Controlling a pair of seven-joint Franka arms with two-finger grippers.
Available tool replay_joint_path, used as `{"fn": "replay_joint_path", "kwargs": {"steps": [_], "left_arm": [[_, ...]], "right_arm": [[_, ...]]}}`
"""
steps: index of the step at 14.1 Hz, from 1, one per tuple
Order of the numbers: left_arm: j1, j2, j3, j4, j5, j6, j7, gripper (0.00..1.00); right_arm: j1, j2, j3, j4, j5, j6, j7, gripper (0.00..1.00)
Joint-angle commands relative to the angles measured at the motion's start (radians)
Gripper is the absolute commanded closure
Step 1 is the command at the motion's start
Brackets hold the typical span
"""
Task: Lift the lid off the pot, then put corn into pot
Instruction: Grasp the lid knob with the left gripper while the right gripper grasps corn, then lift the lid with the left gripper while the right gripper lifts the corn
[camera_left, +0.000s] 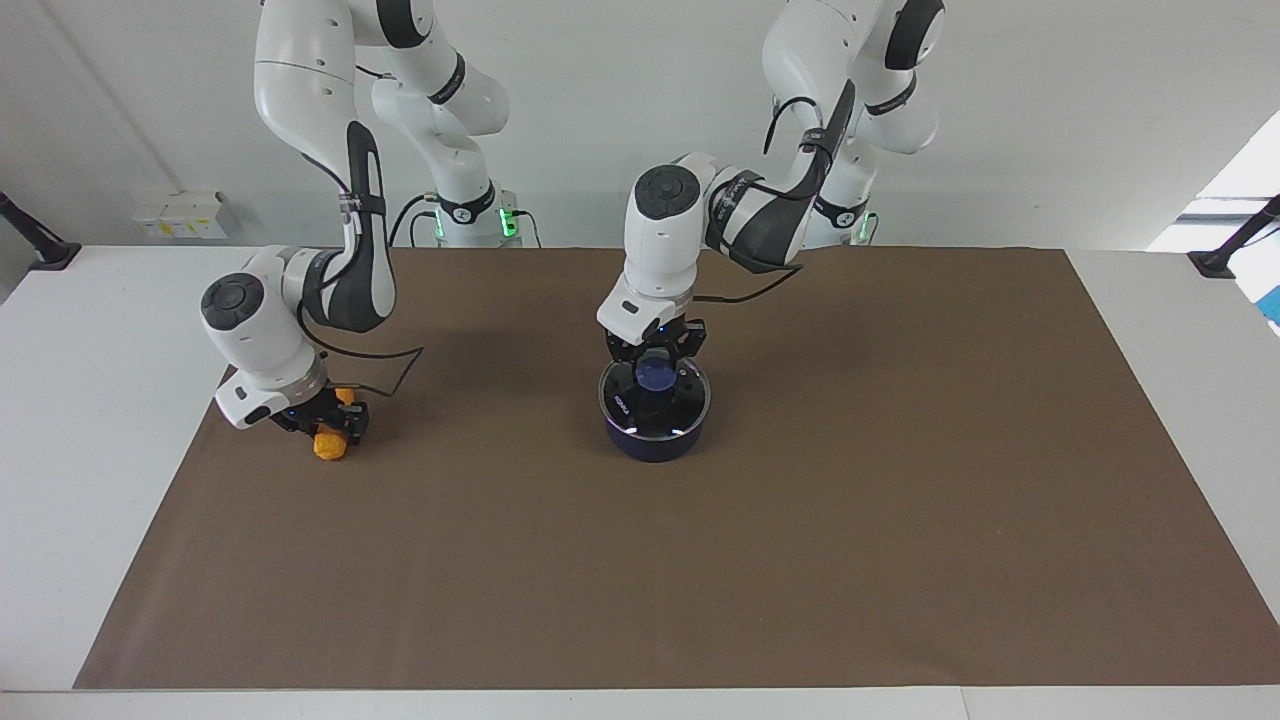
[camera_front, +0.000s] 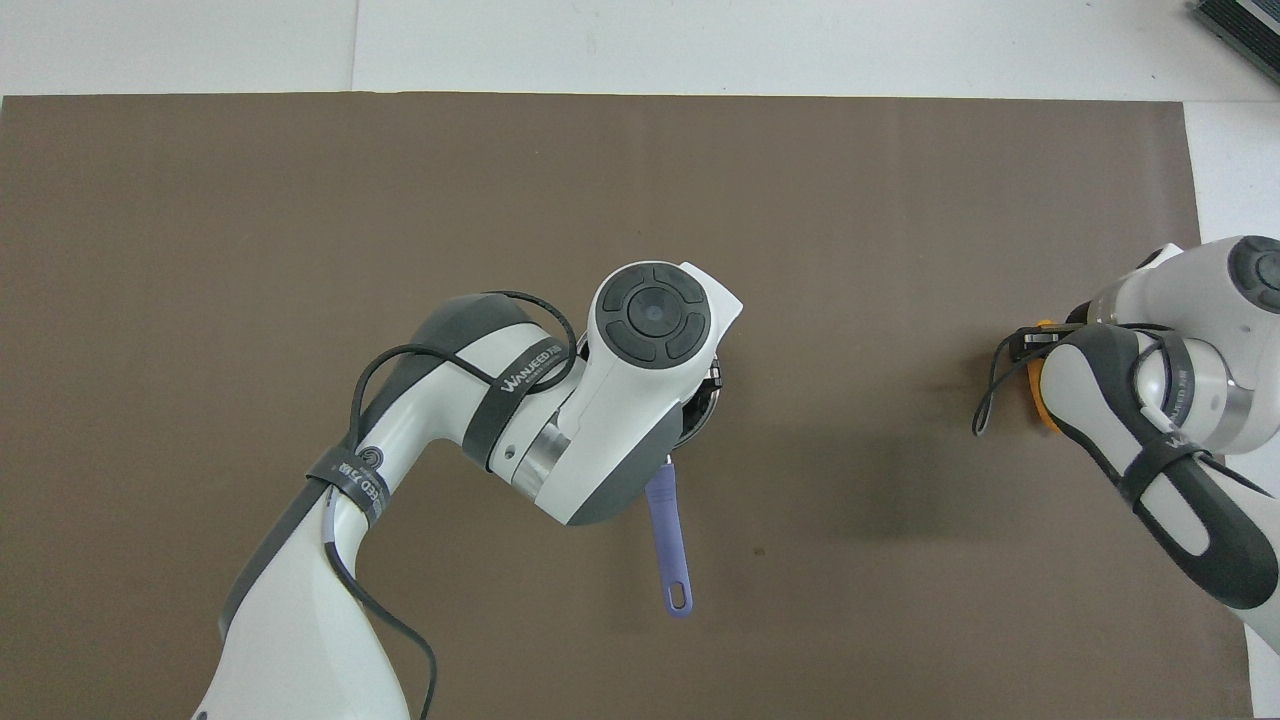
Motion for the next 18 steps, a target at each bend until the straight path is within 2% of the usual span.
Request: {"fn": "replay_joint_path", "kwargs": {"steps": [1, 3, 7, 11, 15, 18], "left_arm": [[0.001, -0.010, 0.023, 0.067, 0.003, -0.078, -0.002, 1.00], [0.029, -0.011, 0.023, 0.104, 0.003, -0.112, 0.002, 1.00], [0.077, -0.076, 0.024, 0.102, -0.001, -0.124, 0.076, 1.00], [0.167, -0.152, 0.023, 0.095, -0.007, -0.200, 0.212, 1.00], [0.267, -0.188, 0.023, 0.093, -0.007, -0.266, 0.349, 1.00], [0.357, -0.215, 0.023, 0.087, -0.007, -0.309, 0.479, 1.00]], "right_arm": [[-0.003, -0.015, 0.007, -0.004, 0.026, -0.024, -0.045, 1.00], [-0.002, -0.014, 0.015, 0.021, 0.026, -0.035, -0.043, 1.00], [0.010, -0.072, 0.023, 0.182, 0.026, -0.263, -0.034, 1.00], [0.012, -0.170, 0.068, 0.229, 0.027, -0.388, -0.013, 1.00], [0.046, -0.178, 0.104, 0.404, 0.006, -0.598, 0.064, 1.00], [0.098, -0.179, 0.108, 0.440, 0.004, -0.679, 0.114, 1.00]]}}
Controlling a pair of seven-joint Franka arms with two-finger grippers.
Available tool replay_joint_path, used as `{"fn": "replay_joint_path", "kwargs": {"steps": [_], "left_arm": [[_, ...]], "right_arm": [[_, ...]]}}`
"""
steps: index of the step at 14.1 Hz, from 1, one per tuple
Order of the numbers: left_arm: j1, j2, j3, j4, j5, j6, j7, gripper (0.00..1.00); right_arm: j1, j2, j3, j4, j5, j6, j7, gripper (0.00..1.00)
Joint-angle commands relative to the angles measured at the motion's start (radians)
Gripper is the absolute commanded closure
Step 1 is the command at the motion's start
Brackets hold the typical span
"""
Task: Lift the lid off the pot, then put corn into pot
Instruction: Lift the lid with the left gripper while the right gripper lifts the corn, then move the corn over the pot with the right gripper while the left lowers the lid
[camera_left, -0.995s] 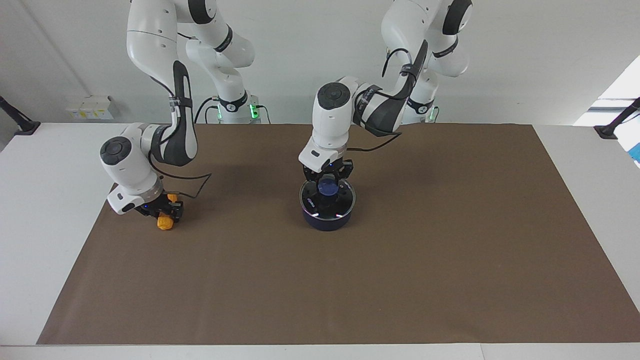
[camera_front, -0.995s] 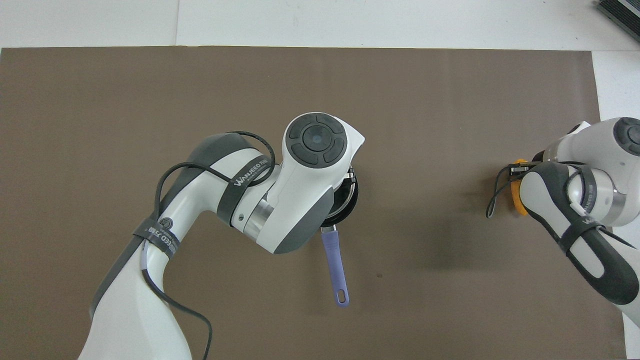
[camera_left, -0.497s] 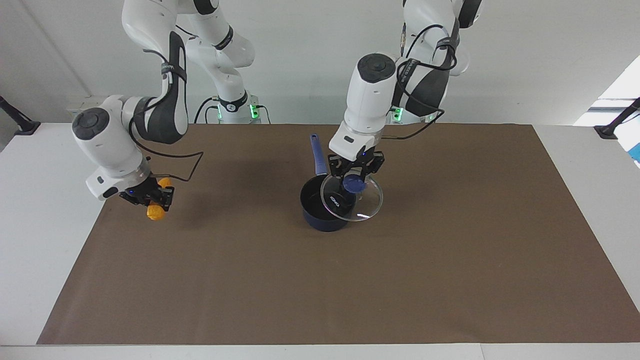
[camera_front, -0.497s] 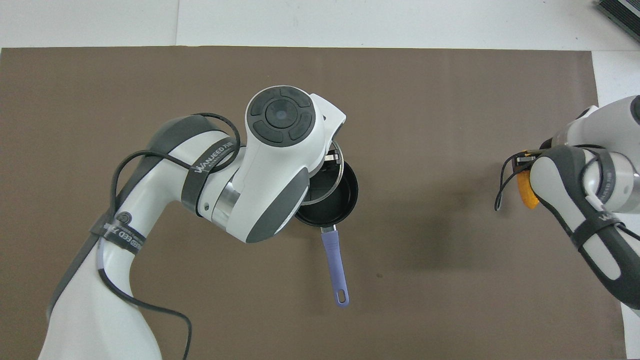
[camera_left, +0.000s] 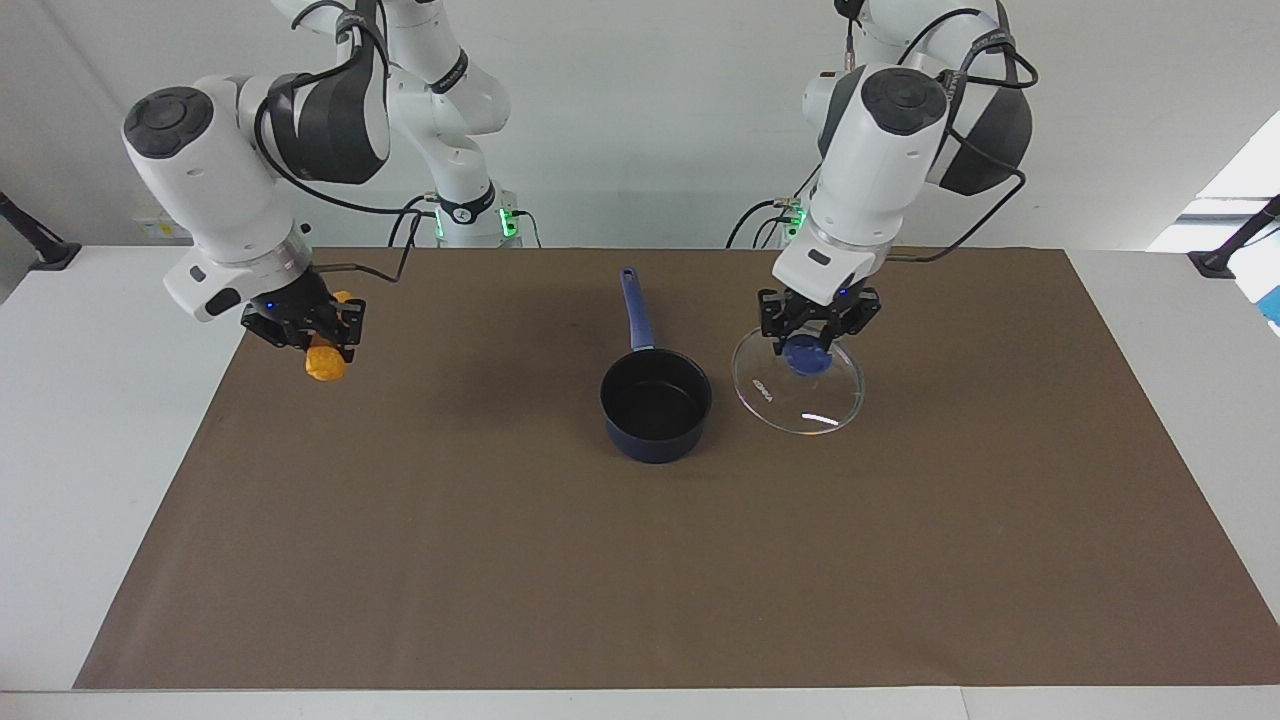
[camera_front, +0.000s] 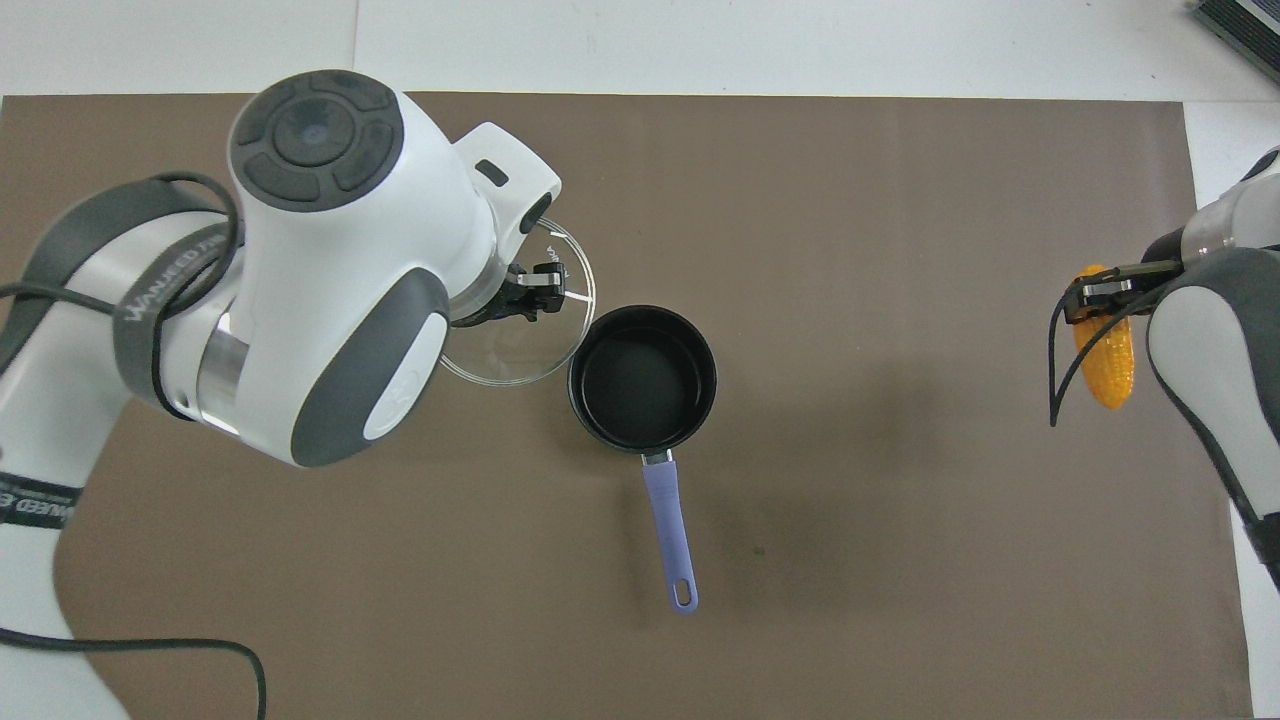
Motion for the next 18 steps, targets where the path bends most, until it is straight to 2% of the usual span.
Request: {"fn": "replay_joint_path", "kwargs": {"steps": [1, 5, 8, 11, 13, 15, 18], "left_arm": [[0.082, -0.045, -0.008, -0.025, -0.007, -0.042, 0.127, 1.00], [0.174, -0.126, -0.008, -0.123, -0.007, -0.047, 0.270, 1.00], [0.223, -0.188, -0.005, -0.220, -0.006, -0.019, 0.333, 1.00], [0.267, -0.264, -0.005, -0.364, -0.006, 0.077, 0.376, 1.00], [0.315, -0.310, -0.005, -0.450, -0.006, 0.133, 0.430, 1.00], [0.350, -0.311, -0.004, -0.501, -0.006, 0.171, 0.492, 1.00], [0.390, -0.309, -0.004, -0.585, -0.004, 0.268, 0.546, 1.00]], "right_arm": [[0.047, 0.009, 0.010, 0.028, -0.003, -0.038, 0.081, 1.00], [0.191, 0.033, 0.020, 0.027, 0.006, -0.006, 0.197, 1.00], [0.299, 0.082, 0.022, 0.027, 0.011, 0.043, 0.378, 1.00], [0.380, 0.093, 0.022, 0.027, 0.023, 0.100, 0.457, 1.00], [0.423, 0.137, 0.024, 0.030, 0.032, 0.131, 0.503, 1.00], [0.469, 0.188, 0.022, 0.042, 0.032, 0.204, 0.555, 1.00], [0.507, 0.266, 0.028, 0.125, 0.034, 0.214, 0.581, 1.00]]}}
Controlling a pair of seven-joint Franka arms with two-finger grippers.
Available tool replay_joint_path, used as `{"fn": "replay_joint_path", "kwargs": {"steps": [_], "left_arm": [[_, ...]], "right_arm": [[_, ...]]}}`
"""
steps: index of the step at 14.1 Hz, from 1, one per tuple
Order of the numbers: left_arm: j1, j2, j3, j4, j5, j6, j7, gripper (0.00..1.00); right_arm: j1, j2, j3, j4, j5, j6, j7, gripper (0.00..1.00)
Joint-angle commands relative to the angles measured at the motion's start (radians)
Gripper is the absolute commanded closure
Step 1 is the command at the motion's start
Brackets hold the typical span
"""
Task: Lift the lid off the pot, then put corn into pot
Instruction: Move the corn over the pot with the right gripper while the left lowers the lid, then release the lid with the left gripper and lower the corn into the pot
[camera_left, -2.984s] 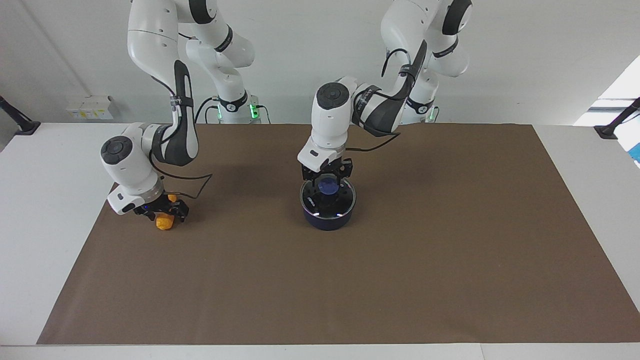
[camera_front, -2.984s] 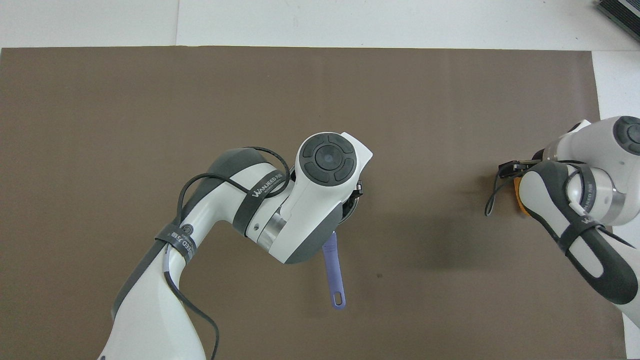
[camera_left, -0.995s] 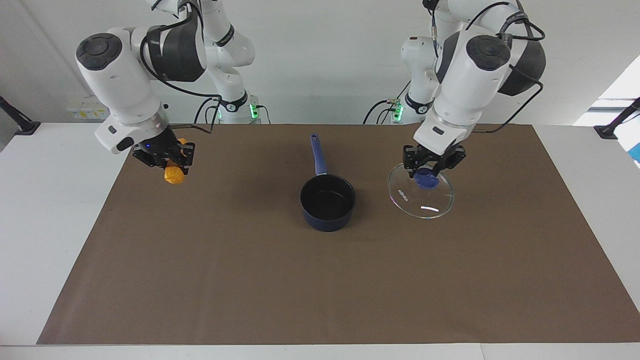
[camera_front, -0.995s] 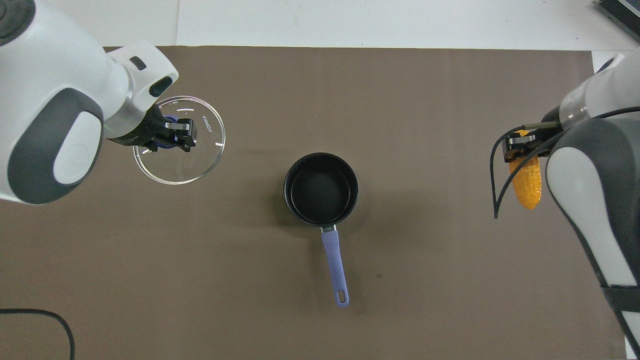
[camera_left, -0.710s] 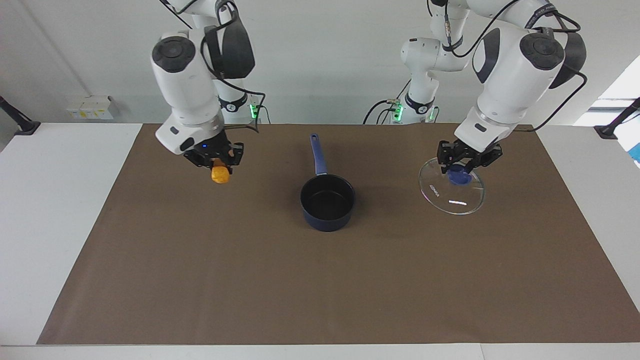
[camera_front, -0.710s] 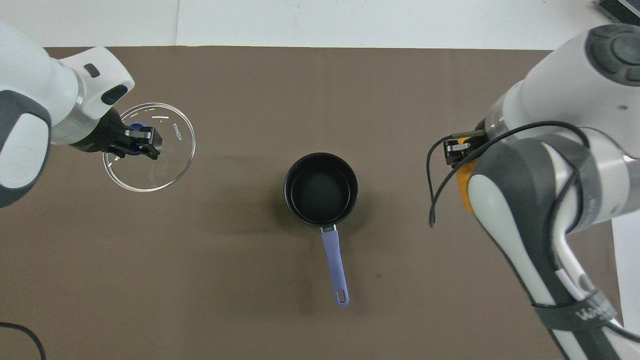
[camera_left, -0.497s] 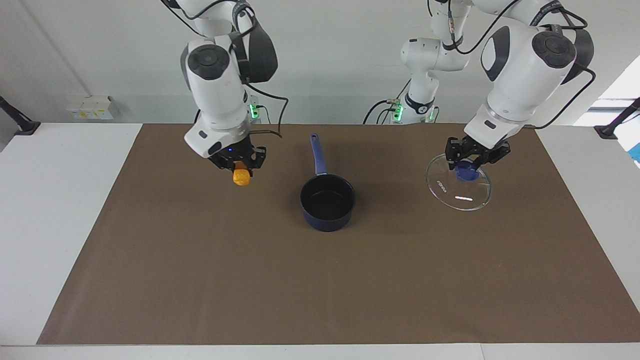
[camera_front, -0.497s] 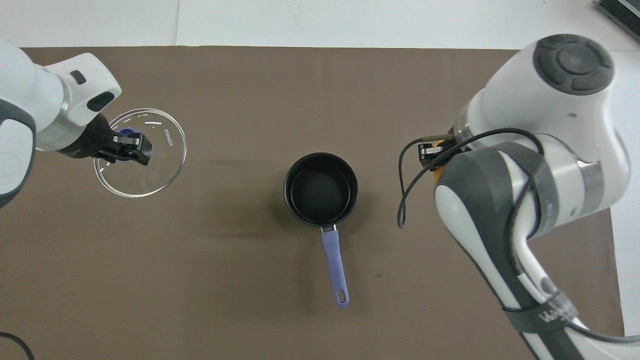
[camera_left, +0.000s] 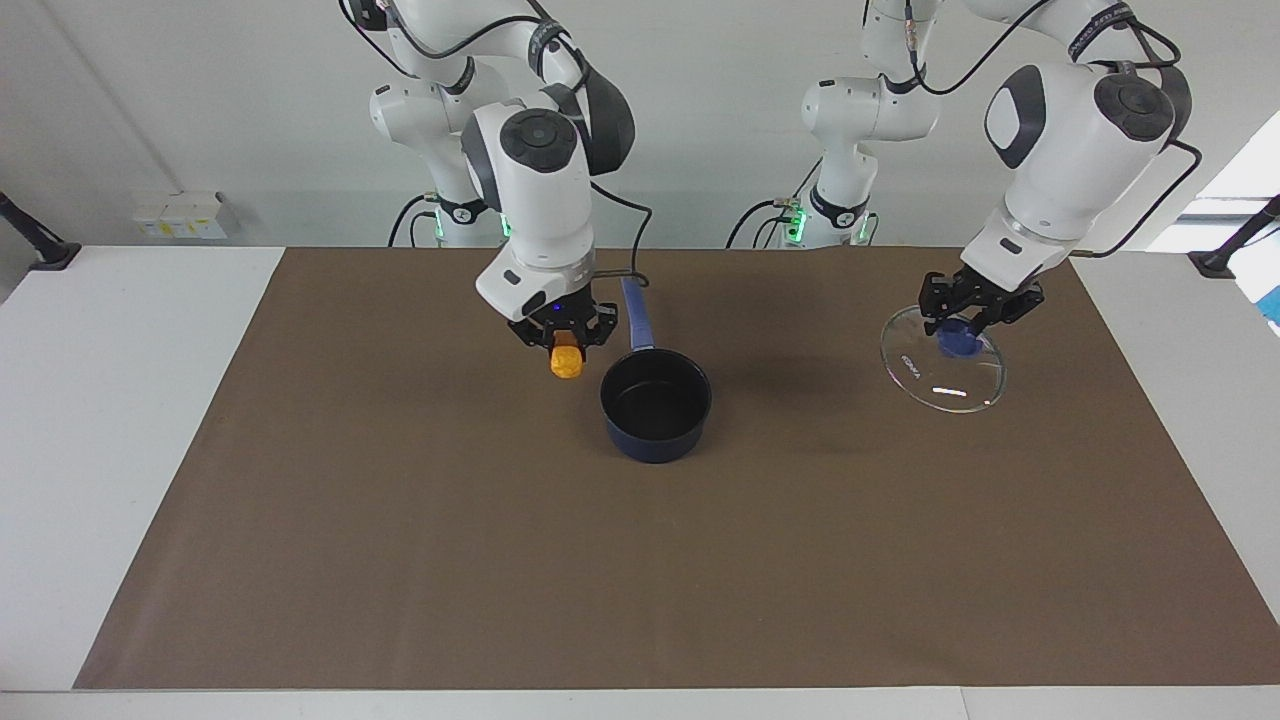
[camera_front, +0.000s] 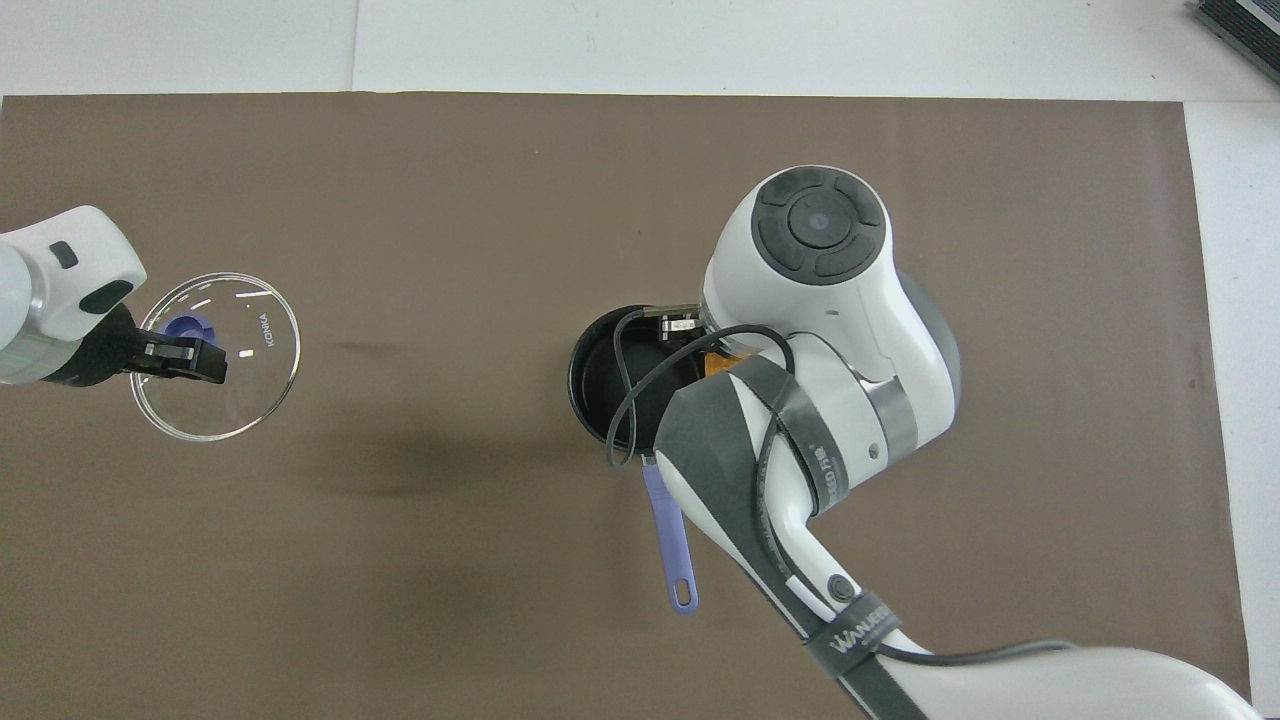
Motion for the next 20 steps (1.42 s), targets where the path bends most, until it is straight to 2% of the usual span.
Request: {"fn": "replay_joint_path", "kwargs": {"steps": [1, 3, 5, 8, 13, 14, 15, 17, 20], "left_arm": [[0.033, -0.036, -0.009, -0.110, -0.004, 0.106, 0.052, 1.00], [0.047, -0.028, -0.009, -0.170, -0.004, 0.181, 0.066, 1.00], [0.050, -0.024, -0.009, -0.251, -0.003, 0.296, 0.072, 1.00], [0.073, -0.002, -0.009, -0.340, -0.001, 0.428, 0.110, 1.00], [0.083, 0.048, -0.009, -0.405, -0.001, 0.539, 0.126, 1.00], [0.083, 0.050, -0.009, -0.399, -0.001, 0.531, 0.135, 0.76], [0.085, 0.053, -0.009, -0.390, -0.001, 0.524, 0.147, 0.01], [0.083, 0.048, -0.009, -0.350, -0.001, 0.487, 0.130, 0.00], [0.067, 0.050, -0.011, -0.215, 0.002, 0.332, 0.056, 0.00]], "right_arm": [[0.034, 0.105, 0.002, 0.116, 0.014, -0.002, 0.022, 1.00], [0.073, 0.174, 0.004, 0.153, 0.006, 0.030, 0.046, 1.00], [0.080, 0.198, 0.004, 0.147, 0.008, 0.054, 0.049, 1.00], [0.071, 0.195, 0.004, 0.126, 0.012, 0.056, 0.037, 1.00], [0.075, 0.197, 0.004, 0.101, 0.025, 0.071, 0.002, 1.00], [0.072, 0.198, 0.004, 0.085, 0.023, 0.086, -0.001, 1.00], [0.072, 0.197, 0.005, 0.060, 0.028, 0.122, -0.015, 1.00], [0.066, 0.191, 0.005, 0.037, 0.029, 0.139, -0.049, 1.00], [0.074, 0.202, 0.005, 0.035, 0.029, 0.143, -0.060, 1.00]]}}
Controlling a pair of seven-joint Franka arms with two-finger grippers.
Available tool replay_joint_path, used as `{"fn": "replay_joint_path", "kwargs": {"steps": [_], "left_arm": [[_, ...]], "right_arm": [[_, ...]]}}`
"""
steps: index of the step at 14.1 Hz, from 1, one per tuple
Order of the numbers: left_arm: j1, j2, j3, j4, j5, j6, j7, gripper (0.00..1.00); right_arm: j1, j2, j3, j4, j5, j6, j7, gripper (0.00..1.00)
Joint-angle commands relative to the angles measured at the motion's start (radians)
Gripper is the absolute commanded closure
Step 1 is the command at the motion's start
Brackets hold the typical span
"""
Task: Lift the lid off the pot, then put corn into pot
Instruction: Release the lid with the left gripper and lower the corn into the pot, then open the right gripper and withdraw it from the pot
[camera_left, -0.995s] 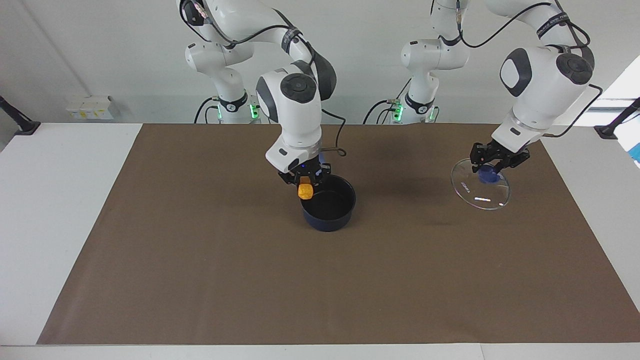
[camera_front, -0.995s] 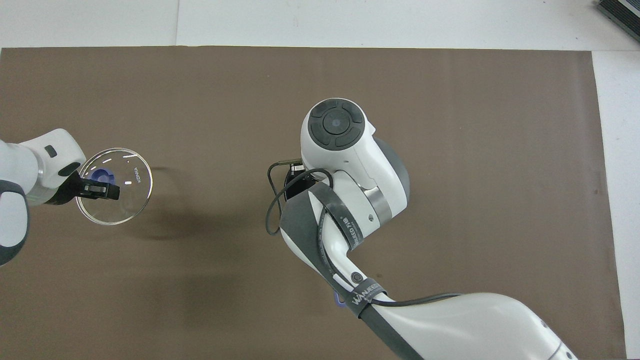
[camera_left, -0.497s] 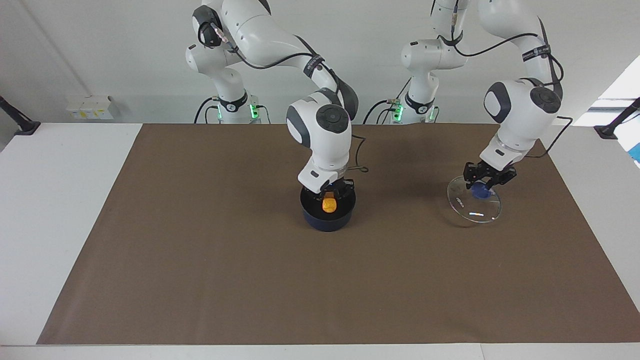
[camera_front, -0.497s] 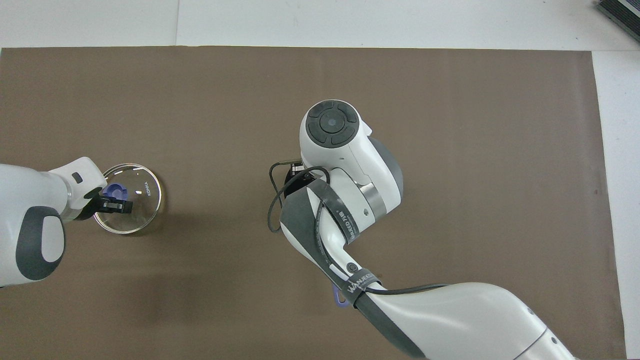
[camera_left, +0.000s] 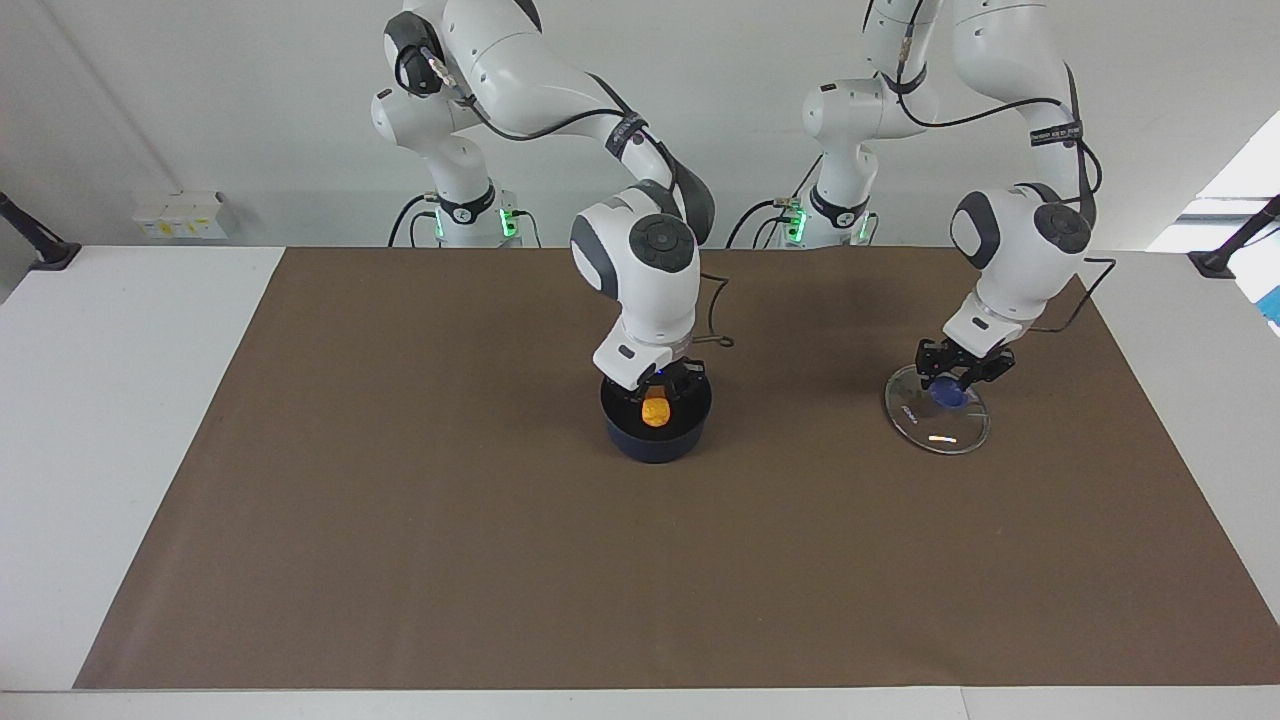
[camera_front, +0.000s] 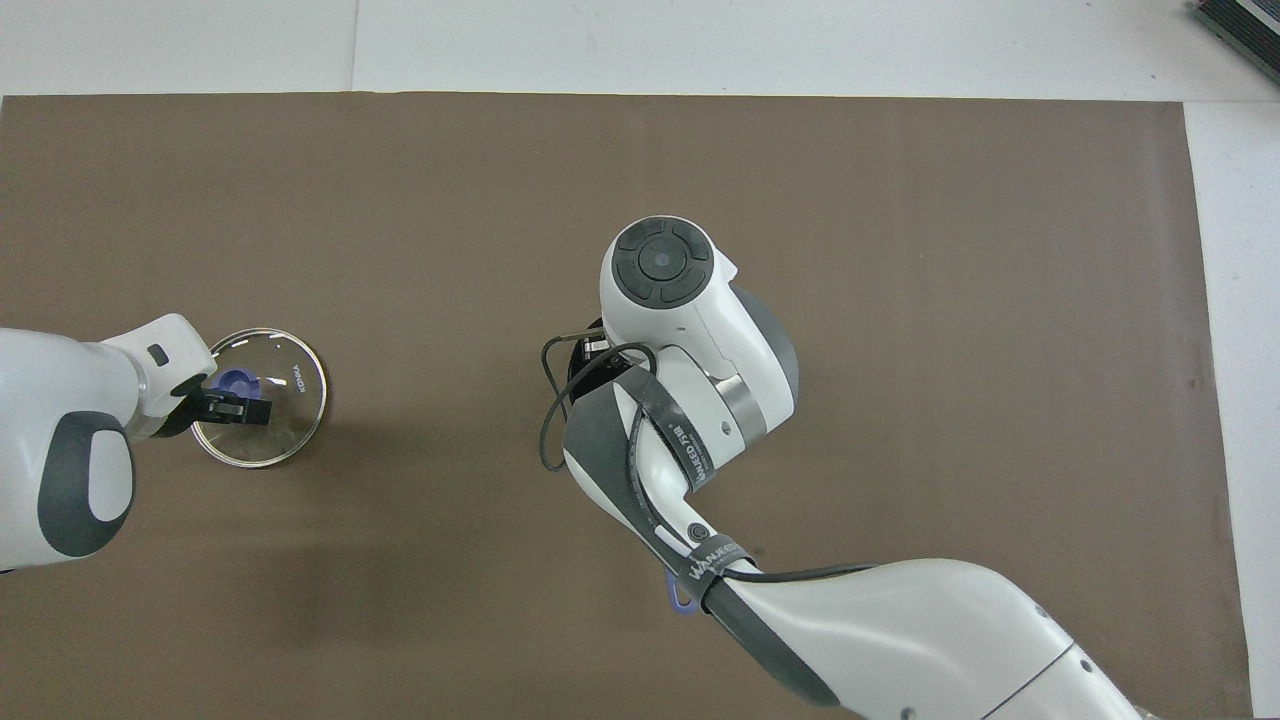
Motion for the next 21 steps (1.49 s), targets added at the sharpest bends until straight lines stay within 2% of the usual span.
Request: {"fn": "replay_joint_path", "kwargs": {"steps": [1, 3, 8, 9, 11, 13, 14, 19, 21], "left_arm": [[-0.008, -0.005, -0.010, 0.116, 0.002, -0.128, -0.074, 0.00], [-0.040, -0.006, -0.012, 0.186, 0.003, -0.194, -0.117, 0.00], [-0.108, -0.003, -0.015, 0.330, 0.003, -0.333, -0.197, 0.00], [-0.115, -0.002, -0.015, 0.367, 0.003, -0.365, -0.197, 0.00], [-0.122, 0.021, -0.016, 0.474, 0.005, -0.469, -0.188, 0.00], [-0.122, 0.046, -0.018, 0.573, 0.008, -0.572, -0.183, 0.00], [-0.117, 0.047, -0.018, 0.607, 0.011, -0.615, -0.179, 0.00], [-0.105, 0.044, -0.015, 0.717, 0.008, -0.764, -0.131, 0.00], [-0.106, 0.043, -0.010, 0.737, 0.008, -0.791, -0.114, 0.00]], "right_arm": [[-0.006, 0.001, 0.006, -0.018, 0.022, 0.026, -0.034, 1.00], [-0.002, 0.000, 0.006, -0.038, 0.024, 0.031, -0.034, 0.99], [-0.002, -0.005, 0.006, -0.050, 0.025, 0.031, -0.039, 0.77], [-0.006, -0.005, 0.006, -0.047, 0.024, 0.031, -0.039, 0.65], [-0.016, -0.002, 0.006, -0.036, 0.024, 0.031, -0.039, 0.52], [-0.008, 0.000, 0.006, -0.025, 0.024, 0.032, -0.038, 0.07], [-0.005, 0.000, 0.006, -0.021, 0.024, 0.032, -0.034, 0.00], [-0.020, -0.081, -0.007, -0.030, 0.025, -0.004, -0.033, 0.00], [-0.078, -0.141, -0.011, -0.028, 0.021, -0.053, -0.033, 0.00]]}}
